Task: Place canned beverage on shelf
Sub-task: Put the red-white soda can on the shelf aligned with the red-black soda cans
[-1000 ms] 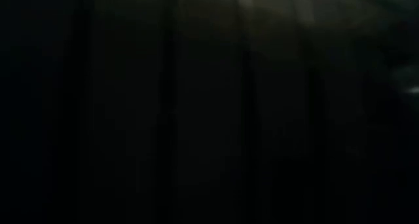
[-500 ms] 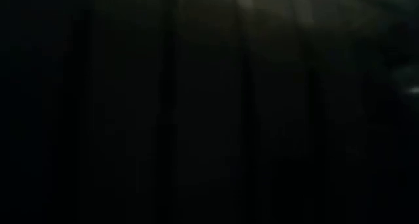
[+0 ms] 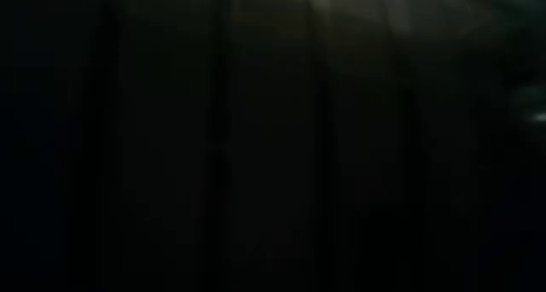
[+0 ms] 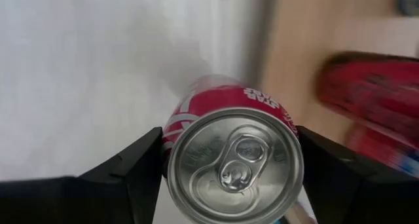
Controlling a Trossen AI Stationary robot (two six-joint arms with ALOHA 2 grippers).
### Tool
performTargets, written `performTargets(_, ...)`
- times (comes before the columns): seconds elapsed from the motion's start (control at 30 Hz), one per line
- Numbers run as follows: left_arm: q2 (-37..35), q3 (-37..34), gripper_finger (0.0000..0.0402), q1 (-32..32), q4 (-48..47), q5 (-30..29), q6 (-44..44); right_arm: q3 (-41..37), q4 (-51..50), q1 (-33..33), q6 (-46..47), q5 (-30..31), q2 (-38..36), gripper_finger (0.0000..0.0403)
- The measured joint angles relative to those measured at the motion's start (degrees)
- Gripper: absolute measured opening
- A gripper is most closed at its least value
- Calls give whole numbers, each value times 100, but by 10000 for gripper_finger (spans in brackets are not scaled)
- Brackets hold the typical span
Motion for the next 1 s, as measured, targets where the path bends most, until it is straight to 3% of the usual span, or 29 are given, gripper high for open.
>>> performTargets(0.3, 0, 0, 364, -16, 258, -19, -10, 4, 60, -789, -845, 101, -491, 280)
performTargets(0.6, 0, 0, 364, -55, 372, -22, -10, -72, 639, -1731, -1338, -611, -483, 285)
performTargets(1.0, 0, 0, 364, -172, 372, -35, -10, -81, 948, -1901, -1509, -628, -483, 286)
